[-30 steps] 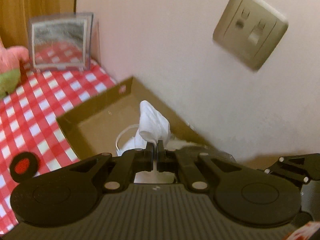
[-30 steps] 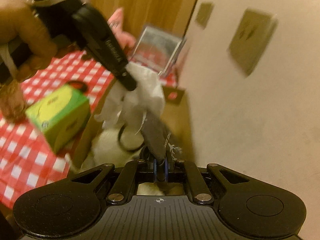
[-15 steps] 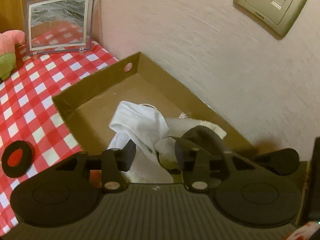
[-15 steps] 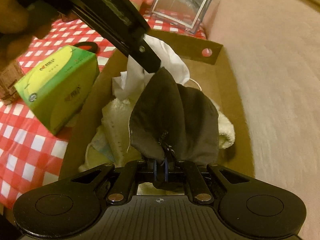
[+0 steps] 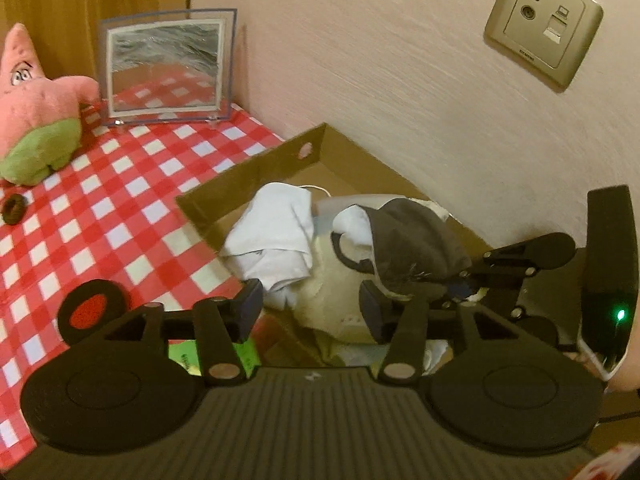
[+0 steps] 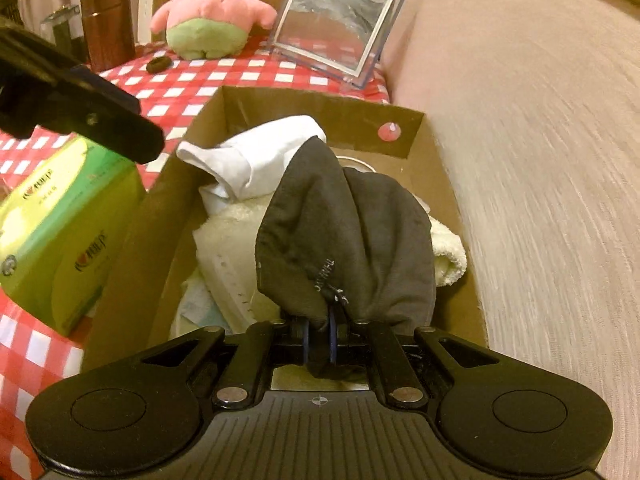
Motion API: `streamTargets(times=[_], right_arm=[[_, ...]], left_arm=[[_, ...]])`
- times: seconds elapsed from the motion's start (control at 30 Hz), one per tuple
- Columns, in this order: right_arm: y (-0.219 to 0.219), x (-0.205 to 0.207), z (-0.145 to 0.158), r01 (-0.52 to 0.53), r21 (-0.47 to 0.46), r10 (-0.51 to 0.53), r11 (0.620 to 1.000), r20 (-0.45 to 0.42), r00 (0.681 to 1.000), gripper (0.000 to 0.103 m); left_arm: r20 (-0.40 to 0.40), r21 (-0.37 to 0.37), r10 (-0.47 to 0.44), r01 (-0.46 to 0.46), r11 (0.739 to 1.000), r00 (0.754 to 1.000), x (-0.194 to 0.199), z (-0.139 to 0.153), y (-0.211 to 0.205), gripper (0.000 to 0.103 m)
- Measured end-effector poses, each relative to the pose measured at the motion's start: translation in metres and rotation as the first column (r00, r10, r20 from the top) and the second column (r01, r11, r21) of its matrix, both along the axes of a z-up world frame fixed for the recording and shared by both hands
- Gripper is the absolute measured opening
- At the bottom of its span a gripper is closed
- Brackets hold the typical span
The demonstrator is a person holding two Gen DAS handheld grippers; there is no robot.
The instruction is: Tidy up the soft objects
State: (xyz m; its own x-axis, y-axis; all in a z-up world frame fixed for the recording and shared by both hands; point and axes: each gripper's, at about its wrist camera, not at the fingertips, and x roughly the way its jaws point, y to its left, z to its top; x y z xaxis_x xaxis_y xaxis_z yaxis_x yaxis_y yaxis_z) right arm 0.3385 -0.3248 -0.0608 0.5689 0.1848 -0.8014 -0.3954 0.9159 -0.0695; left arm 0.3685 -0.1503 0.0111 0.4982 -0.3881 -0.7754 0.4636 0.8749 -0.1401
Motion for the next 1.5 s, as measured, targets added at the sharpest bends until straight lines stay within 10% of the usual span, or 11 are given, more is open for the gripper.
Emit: streamTargets(times=[0.23,1.5], right_arm=[[0.000,-0.029,0.017,0.006,0.041,-0.007,0.999,0.008,1.000,0.058],[0.019,-0.184,0.113,0.014,0.083,-0.024,0.996,0.113,0.993,0.067]], left_arm=[[0.029,0.011,0.017,-0.017,1.000,0.999,-0.022,0.011,0.009,0.061],[0.194,-0.072,0.311,-0.303,0.950,0.930,-0.206,0.120,0.159,0.072]])
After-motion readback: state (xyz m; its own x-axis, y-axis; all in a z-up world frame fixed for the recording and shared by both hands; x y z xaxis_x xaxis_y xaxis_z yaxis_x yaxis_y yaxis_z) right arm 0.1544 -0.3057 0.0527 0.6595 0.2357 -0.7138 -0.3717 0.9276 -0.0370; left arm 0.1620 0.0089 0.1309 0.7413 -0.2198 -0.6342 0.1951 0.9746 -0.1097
